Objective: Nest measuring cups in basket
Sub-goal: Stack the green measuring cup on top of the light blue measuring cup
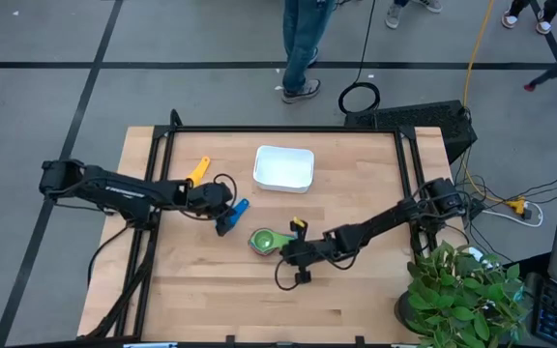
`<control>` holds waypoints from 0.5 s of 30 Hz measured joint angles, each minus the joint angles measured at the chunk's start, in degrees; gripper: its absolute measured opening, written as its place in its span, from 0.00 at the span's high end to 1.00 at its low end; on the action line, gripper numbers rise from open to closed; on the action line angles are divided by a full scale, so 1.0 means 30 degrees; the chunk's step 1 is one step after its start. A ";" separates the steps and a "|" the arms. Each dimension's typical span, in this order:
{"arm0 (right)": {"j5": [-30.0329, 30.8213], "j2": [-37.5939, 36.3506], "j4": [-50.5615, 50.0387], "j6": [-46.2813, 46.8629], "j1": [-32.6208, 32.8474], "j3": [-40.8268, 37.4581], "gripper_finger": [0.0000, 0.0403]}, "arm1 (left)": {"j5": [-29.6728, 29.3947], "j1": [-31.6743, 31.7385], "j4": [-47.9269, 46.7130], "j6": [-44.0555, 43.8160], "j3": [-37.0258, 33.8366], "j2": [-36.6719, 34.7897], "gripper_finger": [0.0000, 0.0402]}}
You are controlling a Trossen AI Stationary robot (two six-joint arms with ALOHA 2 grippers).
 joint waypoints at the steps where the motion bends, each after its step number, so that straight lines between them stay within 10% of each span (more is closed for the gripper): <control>1: 0.0000 -0.0027 -0.0226 0.0069 0.0079 0.0000 1.00 | 0.0226 0.0074 -0.0457 0.0178 0.0000 -0.0327 0.97; 15: 0.1191 -0.1926 -0.3857 -0.0192 -0.0101 -0.0007 1.00 | -0.1083 -0.1695 -0.4549 0.1118 0.0794 -0.1730 0.44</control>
